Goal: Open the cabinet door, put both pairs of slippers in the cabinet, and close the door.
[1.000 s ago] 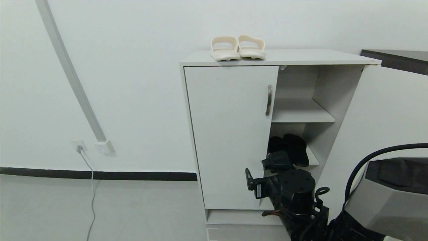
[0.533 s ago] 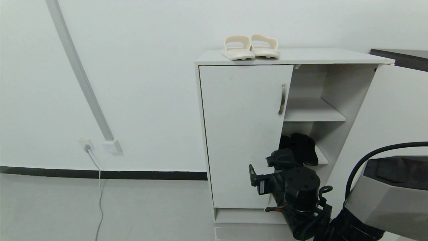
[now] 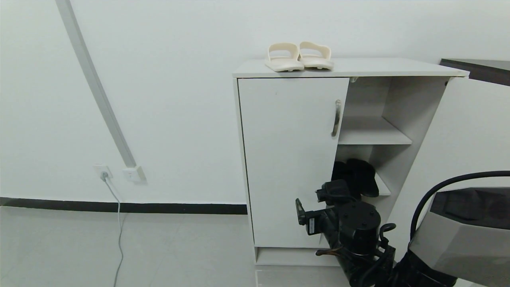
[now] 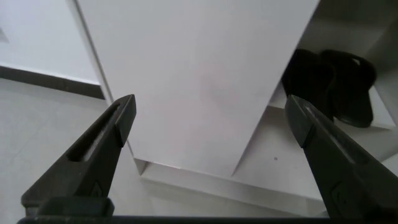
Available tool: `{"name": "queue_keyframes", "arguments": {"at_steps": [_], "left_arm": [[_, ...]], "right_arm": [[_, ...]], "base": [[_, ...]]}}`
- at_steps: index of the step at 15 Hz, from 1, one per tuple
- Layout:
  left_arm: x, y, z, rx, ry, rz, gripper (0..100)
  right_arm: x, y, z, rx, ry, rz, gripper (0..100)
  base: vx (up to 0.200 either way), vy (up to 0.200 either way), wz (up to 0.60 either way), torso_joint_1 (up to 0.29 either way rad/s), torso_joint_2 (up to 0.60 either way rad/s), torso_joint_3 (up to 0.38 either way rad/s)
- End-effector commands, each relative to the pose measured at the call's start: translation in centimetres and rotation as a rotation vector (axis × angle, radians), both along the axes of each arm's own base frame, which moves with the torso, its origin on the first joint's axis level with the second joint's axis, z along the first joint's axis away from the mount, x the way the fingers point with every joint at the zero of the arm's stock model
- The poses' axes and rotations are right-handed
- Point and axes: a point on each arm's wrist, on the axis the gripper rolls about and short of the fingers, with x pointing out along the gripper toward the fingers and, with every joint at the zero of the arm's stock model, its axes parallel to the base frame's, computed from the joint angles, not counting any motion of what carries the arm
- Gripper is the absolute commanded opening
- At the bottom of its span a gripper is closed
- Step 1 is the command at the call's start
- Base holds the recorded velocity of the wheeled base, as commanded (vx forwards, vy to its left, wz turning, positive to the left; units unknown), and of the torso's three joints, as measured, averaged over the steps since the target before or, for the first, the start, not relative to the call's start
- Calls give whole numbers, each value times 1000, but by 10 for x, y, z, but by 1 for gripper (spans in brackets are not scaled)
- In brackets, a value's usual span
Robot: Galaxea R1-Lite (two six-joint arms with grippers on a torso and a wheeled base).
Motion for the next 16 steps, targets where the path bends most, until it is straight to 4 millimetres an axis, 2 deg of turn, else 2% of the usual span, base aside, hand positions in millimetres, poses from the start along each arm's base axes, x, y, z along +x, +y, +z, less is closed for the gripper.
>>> {"name": "queue_keyframes", "arguments": {"at_steps": [1,5,16], "left_arm": [[0,0,0,1,2,0,0],[0,0,0,0,2,0,0],[0,0,0,0,2,0,0]], "right_arm": [[0,0,-1,-1,2,1,100],[-1,1,-2,-3,2,2,100],[-1,1,-3,-5,4,4,100]], "base": [[0,0,0,0,0,0],[0,0,0,12,-112,-104],[0,0,0,103,-440,-340]]}}
